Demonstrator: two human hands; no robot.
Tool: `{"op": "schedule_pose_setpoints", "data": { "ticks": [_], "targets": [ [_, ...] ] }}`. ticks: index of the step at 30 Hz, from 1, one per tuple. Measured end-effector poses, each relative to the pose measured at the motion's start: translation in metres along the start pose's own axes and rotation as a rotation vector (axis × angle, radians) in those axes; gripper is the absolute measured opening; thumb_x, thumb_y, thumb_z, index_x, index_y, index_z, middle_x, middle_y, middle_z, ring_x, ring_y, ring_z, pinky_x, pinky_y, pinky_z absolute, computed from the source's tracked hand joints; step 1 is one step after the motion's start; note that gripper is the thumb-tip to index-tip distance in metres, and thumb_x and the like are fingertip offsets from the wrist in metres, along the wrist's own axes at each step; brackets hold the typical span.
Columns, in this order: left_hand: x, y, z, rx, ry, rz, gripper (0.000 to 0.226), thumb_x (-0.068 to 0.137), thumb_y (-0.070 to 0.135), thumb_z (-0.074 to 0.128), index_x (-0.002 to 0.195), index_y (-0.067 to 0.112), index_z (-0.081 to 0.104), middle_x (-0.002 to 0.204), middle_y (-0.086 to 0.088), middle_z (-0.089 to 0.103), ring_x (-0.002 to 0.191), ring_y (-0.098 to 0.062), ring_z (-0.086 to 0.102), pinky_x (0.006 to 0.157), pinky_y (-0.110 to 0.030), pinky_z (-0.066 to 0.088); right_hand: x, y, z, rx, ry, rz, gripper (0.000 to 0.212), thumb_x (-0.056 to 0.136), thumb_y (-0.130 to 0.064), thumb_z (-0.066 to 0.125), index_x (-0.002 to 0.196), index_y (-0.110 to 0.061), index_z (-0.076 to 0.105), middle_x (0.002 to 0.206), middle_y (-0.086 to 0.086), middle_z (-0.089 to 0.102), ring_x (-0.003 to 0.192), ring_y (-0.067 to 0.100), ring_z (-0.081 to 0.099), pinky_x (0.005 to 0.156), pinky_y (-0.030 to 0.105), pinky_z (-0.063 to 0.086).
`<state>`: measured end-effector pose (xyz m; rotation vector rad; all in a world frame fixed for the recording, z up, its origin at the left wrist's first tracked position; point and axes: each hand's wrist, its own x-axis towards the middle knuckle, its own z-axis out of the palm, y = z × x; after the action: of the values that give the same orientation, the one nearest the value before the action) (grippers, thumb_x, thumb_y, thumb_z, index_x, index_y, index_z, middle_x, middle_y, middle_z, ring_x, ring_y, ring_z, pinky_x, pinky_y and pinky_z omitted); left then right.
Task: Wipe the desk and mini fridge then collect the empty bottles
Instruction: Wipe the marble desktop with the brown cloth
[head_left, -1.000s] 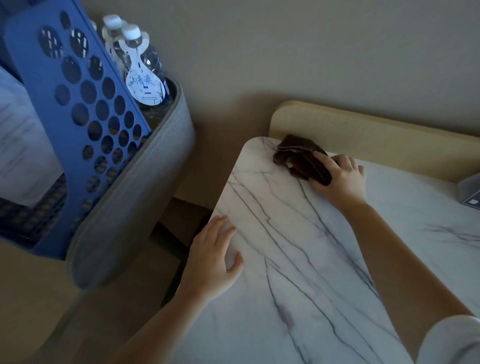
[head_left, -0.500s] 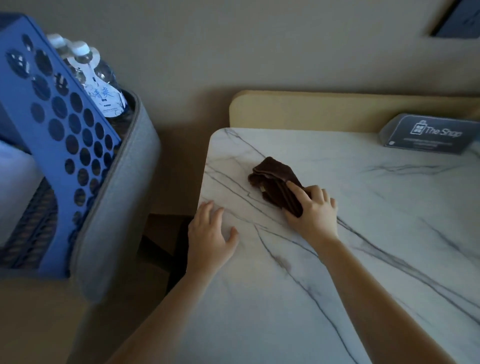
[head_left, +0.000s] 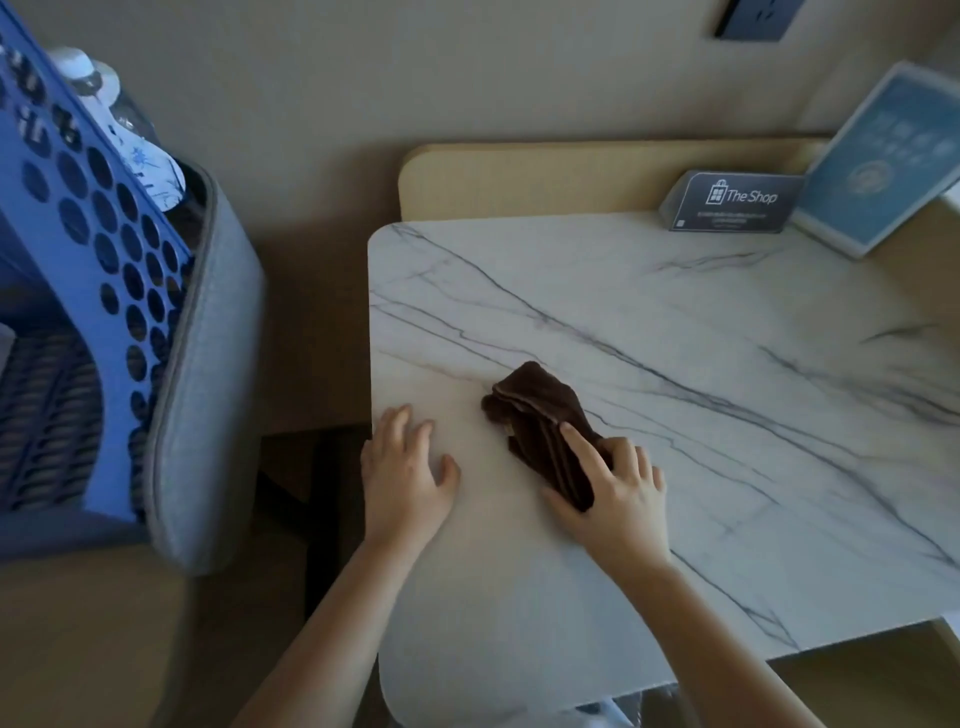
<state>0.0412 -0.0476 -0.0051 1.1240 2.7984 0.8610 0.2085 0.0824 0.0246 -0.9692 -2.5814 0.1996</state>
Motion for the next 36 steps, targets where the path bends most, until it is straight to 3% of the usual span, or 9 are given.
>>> {"op": "schedule_pose_setpoints", "data": {
  "ticks": [4, 8, 13, 16, 20, 24, 31, 36],
  "targets": [
    [-0.012, -0.001, -0.004, -0.039, -0.039, -0.004, 0.042, 0.077, 0.030, 0.052, 0.112, 0.009, 0.062, 0.133, -0.016, 0.049, 0.127, -0.033, 0.041, 0.098, -0.053, 0.037, 0.005, -0.005, -0.018, 0.127, -0.052, 0.065, 0.067, 0.072, -0.061, 0.046, 0.128, -0.024, 0.052, 0.098, 0.005, 0.053, 0.088, 0.026, 0.053, 0.082, 0.036, 0.037],
    [-0.014, -0.001, -0.006, -0.054, -0.060, -0.022, 0.040, 0.077, 0.022, 0.060, 0.115, 0.011, 0.061, 0.136, -0.013, 0.047, 0.131, -0.030, 0.037, 0.101, -0.050, 0.035, 0.034, -0.022, -0.027, 0.176, -0.009, -0.003, 0.061, 0.076, -0.056, 0.045, 0.127, -0.022, 0.051, 0.108, 0.009, 0.052, 0.098, 0.027, 0.050, 0.088, 0.038, 0.036],
    [-0.014, 0.001, -0.006, -0.060, -0.059, -0.029, 0.038, 0.078, 0.020, 0.063, 0.115, 0.012, 0.060, 0.137, -0.012, 0.047, 0.132, -0.029, 0.036, 0.102, -0.049, 0.034, 0.077, -0.032, -0.007, 0.136, -0.181, -0.060, 0.047, 0.083, -0.046, 0.058, 0.125, -0.025, 0.054, 0.124, 0.012, 0.048, 0.112, 0.033, 0.045, 0.097, 0.043, 0.036],
    [-0.014, 0.001, -0.007, -0.085, -0.059, -0.038, 0.038, 0.079, 0.020, 0.062, 0.116, 0.012, 0.060, 0.138, -0.011, 0.045, 0.133, -0.028, 0.033, 0.104, -0.049, 0.031, 0.079, -0.032, 0.008, 0.159, -0.308, 0.001, 0.048, 0.084, -0.047, 0.057, 0.129, -0.033, 0.048, 0.130, 0.002, 0.041, 0.122, 0.024, 0.037, 0.088, 0.038, 0.046],
    [-0.014, 0.002, -0.007, -0.084, -0.064, -0.051, 0.038, 0.078, 0.021, 0.061, 0.115, 0.013, 0.059, 0.138, -0.011, 0.045, 0.133, -0.027, 0.033, 0.104, -0.049, 0.032, 0.074, -0.032, 0.013, 0.085, -0.334, -0.044, 0.056, 0.080, -0.050, 0.060, 0.131, -0.035, 0.046, 0.133, 0.002, 0.037, 0.121, 0.024, 0.036, 0.077, 0.035, 0.049],
    [-0.014, 0.003, -0.006, -0.087, -0.034, -0.051, 0.037, 0.072, 0.022, 0.058, 0.107, 0.011, 0.062, 0.130, -0.014, 0.052, 0.126, -0.032, 0.043, 0.096, -0.051, 0.039, 0.074, -0.034, 0.015, 0.018, -0.401, -0.022, 0.060, 0.078, -0.047, 0.062, 0.133, -0.036, 0.042, 0.132, 0.003, 0.036, 0.118, 0.026, 0.036, 0.078, 0.036, 0.050],
    [-0.015, 0.002, -0.008, -0.112, -0.043, -0.041, 0.039, 0.075, 0.032, 0.044, 0.104, 0.012, 0.063, 0.129, -0.013, 0.053, 0.125, -0.031, 0.044, 0.095, -0.052, 0.041, 0.074, -0.036, 0.013, 0.057, -0.392, 0.045, 0.055, 0.078, -0.032, 0.063, 0.131, -0.032, 0.047, 0.118, 0.010, 0.045, 0.109, 0.032, 0.042, 0.078, 0.035, 0.047],
    [-0.020, 0.002, -0.013, -0.168, -0.058, -0.047, 0.038, 0.077, 0.029, 0.047, 0.106, 0.010, 0.063, 0.130, -0.014, 0.052, 0.127, -0.031, 0.043, 0.097, -0.050, 0.039, 0.062, -0.037, 0.002, 0.145, -0.421, 0.079, 0.055, 0.077, -0.027, 0.063, 0.130, -0.034, 0.048, 0.114, 0.007, 0.049, 0.104, 0.030, 0.047, 0.078, 0.033, 0.046]
  ]
}}
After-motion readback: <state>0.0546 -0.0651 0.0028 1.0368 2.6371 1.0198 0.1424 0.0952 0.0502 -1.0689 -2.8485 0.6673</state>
